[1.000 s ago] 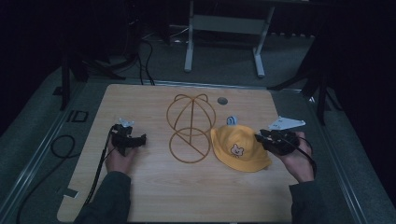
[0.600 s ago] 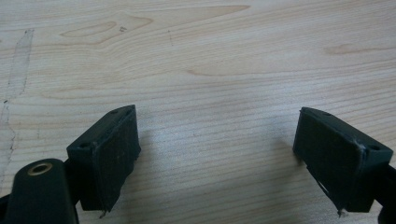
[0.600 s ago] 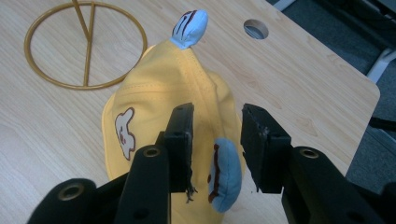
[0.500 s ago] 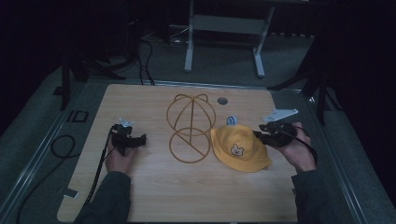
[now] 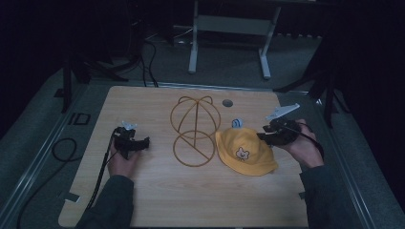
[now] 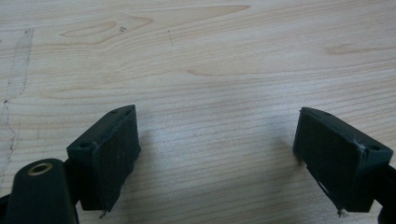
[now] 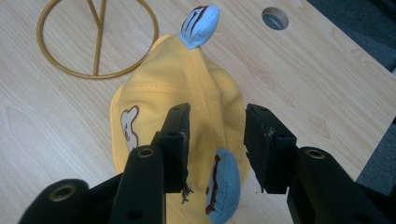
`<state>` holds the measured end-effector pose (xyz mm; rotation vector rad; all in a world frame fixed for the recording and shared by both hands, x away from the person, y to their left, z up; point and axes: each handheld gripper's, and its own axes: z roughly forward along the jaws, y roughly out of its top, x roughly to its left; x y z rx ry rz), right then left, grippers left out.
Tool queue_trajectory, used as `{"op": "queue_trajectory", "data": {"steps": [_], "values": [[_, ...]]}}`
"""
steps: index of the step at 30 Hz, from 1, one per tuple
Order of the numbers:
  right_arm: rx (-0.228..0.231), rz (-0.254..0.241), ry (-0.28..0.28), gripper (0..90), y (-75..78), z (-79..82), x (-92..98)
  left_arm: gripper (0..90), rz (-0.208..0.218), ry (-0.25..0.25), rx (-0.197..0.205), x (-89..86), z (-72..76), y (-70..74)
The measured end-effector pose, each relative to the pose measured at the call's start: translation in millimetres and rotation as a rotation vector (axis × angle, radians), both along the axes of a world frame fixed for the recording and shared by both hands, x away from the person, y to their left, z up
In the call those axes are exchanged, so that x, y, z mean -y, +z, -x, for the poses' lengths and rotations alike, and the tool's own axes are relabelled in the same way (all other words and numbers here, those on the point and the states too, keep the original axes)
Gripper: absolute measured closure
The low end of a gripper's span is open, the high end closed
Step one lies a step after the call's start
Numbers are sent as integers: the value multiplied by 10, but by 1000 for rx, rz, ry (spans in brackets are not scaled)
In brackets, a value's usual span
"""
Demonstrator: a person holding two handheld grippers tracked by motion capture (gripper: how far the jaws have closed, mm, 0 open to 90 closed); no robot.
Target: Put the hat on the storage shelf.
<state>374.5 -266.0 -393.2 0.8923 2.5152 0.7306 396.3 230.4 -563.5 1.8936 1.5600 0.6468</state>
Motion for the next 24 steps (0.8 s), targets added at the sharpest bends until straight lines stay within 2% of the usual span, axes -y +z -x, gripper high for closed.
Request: {"op": "queue_trajectory", "data": {"steps": [16,24], "values": [[-52,91,47,571,45,-145,-113,146,0,0,-2,0,0,2],[-83,118,64,551,44,-202,-165,146,-1,-1,-2,-1,0,2]]}}
